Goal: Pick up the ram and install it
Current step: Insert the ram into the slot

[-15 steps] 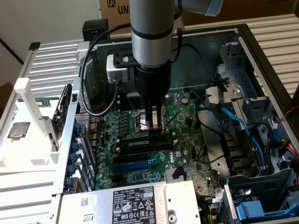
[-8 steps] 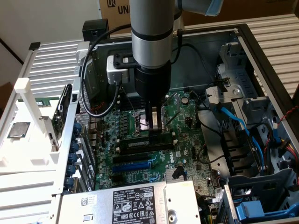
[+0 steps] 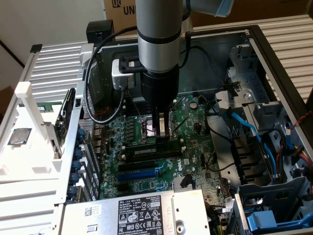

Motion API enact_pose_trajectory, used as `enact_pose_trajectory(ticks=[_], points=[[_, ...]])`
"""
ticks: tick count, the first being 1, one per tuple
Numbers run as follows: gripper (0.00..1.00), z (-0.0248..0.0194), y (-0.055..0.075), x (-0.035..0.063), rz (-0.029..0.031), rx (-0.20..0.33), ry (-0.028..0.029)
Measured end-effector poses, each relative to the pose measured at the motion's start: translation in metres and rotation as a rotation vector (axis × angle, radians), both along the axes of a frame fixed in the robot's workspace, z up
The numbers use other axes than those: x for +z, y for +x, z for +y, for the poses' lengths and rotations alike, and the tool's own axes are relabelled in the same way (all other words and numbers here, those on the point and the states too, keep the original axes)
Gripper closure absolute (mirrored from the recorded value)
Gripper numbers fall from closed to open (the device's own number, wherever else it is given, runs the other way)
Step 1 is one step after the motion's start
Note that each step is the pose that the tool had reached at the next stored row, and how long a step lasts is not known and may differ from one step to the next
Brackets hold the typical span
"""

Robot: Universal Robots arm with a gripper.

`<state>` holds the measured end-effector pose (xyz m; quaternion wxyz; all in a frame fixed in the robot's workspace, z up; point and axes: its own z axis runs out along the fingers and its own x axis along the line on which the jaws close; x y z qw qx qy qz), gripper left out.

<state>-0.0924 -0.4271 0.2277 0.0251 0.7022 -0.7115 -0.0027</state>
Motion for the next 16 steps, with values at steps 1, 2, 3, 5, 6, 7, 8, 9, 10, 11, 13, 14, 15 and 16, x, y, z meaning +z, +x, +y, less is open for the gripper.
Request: enact_pose_trajectory(ticks=[1, 2, 3, 5, 6, 7, 8, 9, 10, 11, 13, 14, 15, 16], points=[[0.88, 0.0, 0.0, 0.0, 0.0, 0.0, 0.0], [0.88, 0.0, 0.0, -0.0001, 0.0, 0.0, 0.0001], [0.88, 0.0, 0.0, 0.0, 0.0, 0.0, 0.0], [0.88, 0.0, 0.0, 0.0, 0.0, 0.0, 0.0001], [0.88, 0.0, 0.0, 0.0, 0.0, 0.0, 0.0001], [0.86, 0.0, 0.0, -0.0001, 0.0, 0.0, 0.0002], [0.86, 0.0, 0.0, -0.0001, 0.0, 0.0, 0.0002], [0.86, 0.0, 0.0, -0.0001, 0.0, 0.0, 0.0002], [0.79, 0.0, 0.0, -0.0001, 0.0, 0.0, 0.0002], [0.79, 0.0, 0.0, -0.0001, 0.0, 0.0, 0.0002], [0.79, 0.0, 0.0, -0.0001, 0.0, 0.0, 0.0001], [0.79, 0.0, 0.0, -0.0001, 0.0, 0.0, 0.0001], [0.79, 0.0, -0.0002, -0.0001, -0.0001, 0.0, 0.0002], [0.79, 0.0, -0.0013, -0.0001, -0.0001, 0.0, 0.0003]])
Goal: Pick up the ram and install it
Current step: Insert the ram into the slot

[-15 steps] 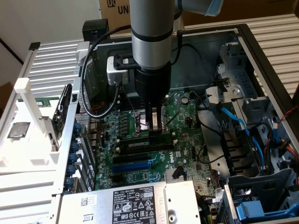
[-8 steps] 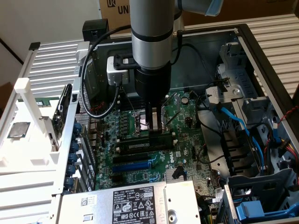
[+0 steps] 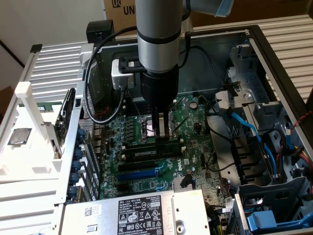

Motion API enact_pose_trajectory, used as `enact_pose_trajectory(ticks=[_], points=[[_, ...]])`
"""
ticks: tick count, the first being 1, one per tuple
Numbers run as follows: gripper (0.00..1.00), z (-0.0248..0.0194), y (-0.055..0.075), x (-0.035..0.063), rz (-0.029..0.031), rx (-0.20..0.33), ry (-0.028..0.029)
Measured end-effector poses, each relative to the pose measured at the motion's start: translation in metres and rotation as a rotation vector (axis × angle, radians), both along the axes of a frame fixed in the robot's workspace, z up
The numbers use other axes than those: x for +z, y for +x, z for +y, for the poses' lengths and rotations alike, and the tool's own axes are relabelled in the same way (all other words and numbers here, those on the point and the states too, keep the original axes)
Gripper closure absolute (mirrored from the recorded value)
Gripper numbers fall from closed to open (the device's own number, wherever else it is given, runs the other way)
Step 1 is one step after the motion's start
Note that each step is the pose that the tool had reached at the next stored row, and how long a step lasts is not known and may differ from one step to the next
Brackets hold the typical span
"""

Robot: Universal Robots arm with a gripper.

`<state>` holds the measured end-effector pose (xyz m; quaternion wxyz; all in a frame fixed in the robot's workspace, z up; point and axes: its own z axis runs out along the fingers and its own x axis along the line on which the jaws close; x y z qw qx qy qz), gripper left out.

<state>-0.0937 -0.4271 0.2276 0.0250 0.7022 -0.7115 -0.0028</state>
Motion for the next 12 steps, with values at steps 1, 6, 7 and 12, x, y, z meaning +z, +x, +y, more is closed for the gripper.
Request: enact_pose_trajectory(ticks=[1, 6, 7, 12], points=[[0.79, 0.0, -0.001, 0.0, 0.0, 0.0, -0.0001], [0.79, -0.0001, -0.004, 0.0007, 0.0001, 0.0, -0.0002], [0.79, -0.0001, -0.004, 0.0024, -0.0001, 0.0, -0.0001], [0.79, 0.0, -0.005, 0.0103, -0.0011, 0.0, -0.0001]])
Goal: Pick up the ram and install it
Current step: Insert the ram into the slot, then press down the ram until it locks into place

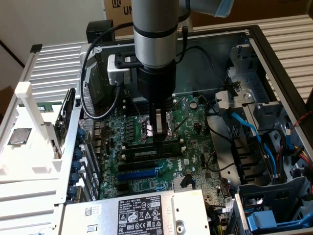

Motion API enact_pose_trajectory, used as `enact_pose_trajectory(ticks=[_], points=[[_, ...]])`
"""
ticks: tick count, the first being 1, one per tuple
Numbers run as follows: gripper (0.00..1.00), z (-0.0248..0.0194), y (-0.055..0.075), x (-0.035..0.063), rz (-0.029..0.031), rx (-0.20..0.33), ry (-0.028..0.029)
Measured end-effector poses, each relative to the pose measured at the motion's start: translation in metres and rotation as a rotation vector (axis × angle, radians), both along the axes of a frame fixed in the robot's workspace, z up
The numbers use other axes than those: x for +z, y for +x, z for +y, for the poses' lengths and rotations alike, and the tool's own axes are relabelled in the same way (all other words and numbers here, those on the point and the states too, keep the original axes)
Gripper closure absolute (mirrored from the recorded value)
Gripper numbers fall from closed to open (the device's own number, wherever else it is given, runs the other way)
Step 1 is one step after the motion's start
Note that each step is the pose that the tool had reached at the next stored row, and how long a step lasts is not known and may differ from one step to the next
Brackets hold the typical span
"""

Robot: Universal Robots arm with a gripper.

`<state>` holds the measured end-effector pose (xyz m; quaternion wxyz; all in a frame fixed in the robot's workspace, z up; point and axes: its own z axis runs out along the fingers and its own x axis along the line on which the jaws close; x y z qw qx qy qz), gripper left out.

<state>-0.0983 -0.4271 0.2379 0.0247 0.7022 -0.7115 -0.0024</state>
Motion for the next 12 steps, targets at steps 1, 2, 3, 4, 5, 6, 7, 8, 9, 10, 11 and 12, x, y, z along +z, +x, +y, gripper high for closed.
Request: enact_pose_trajectory(ticks=[1, 2, 3, 4, 5, 6, 7, 8, 9, 10, 11, 12], points=[[0.79, 0.0, 0.0, 0.0015, 0.0, 0.0, 0.0], [0.79, 0.0, 0.0, 0.0027, -0.0001, 0.0, 0.0], [0.79, 0.0, 0.0, 0.0033, -0.0003, 0.0, 0.0], [0.79, 0.0, 0.0, 0.0034, -0.0003, 0.0, -0.0001], [0.79, 0.0, 0.0, 0.0033, -0.0003, 0.0, 0.0], [0.79, 0.0, 0.0, 0.0033, -0.0003, 0.0, 0.0], [0.79, 0.0, 0.0, 0.0034, -0.0003, 0.0, -0.0001], [0.79, 0.0, 0.0, 0.0034, -0.0003, 0.0, 0.0], [0.79, 0.0, 0.0, 0.0034, -0.0002, 0.0, -0.0001], [0.79, 0.0, 0.0, 0.0034, -0.0002, 0.0, -0.0001], [0.79, 0.0, 0.0, 0.0034, -0.0002, 0.0, -0.0001], [0.79, 0.0, 0.0, 0.0034, -0.0002, 0.0, -0.0002]])
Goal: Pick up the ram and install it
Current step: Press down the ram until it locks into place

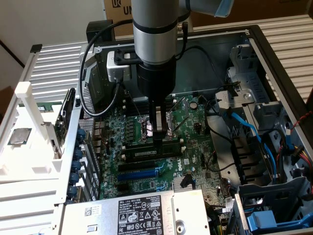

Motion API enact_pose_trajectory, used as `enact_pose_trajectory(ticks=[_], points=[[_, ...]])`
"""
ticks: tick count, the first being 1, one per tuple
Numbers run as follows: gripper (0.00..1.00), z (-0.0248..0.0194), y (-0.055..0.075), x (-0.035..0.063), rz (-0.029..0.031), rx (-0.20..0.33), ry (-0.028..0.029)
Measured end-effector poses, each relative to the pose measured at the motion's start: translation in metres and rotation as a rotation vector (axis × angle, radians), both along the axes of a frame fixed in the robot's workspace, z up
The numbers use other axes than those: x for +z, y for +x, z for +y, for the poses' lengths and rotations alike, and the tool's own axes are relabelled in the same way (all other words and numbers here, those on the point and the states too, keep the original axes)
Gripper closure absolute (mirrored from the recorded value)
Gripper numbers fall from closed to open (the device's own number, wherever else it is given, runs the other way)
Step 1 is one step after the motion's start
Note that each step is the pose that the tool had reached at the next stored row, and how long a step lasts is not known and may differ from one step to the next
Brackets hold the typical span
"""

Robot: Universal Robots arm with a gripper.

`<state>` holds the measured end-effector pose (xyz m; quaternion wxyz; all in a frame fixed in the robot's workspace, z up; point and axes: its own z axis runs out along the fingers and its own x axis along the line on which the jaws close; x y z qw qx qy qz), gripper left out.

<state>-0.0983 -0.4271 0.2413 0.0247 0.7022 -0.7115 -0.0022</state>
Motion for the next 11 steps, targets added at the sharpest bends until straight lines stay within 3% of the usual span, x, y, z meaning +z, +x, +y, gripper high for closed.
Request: enact_pose_trajectory(ticks=[7, 11], points=[[0.79, 0.0, 0.0, 0.0, 0.0, 0.0, 0.0], [0.9, 0.0, 0.0, 0.0, 0.0, 0.0, 0.0]])
